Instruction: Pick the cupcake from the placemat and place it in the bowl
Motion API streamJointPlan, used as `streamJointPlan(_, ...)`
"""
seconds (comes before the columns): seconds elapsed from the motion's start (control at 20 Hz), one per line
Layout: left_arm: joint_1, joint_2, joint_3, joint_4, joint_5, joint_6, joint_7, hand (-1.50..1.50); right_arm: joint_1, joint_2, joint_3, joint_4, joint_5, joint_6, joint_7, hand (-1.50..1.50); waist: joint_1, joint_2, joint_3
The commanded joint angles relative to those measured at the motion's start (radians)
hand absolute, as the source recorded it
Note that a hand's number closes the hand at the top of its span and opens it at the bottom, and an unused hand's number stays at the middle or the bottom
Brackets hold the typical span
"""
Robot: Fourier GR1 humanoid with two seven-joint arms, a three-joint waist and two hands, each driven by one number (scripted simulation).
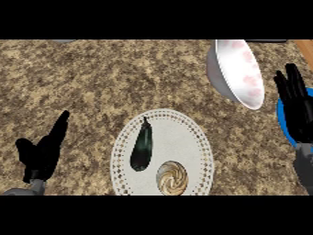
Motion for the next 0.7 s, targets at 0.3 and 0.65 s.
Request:
streamJointPlan(0.3,-0.077,-0.009,-0.018,-0.142,-0.057,0.037,-0.025,0.00,0.034,-0.144,0.393,-0.067,0.516,-0.154,0.180,1.50,-0.016,-0.035,-0.003)
streamJointPlan(0.65,-0.107,-0.040,-0.016,-0.172,-0.078,0.106,0.017,0.00,0.323,0.394,0.592,-0.305,0.665,-0.726,0.009,-1.50,-0.058,-0.014,0.040)
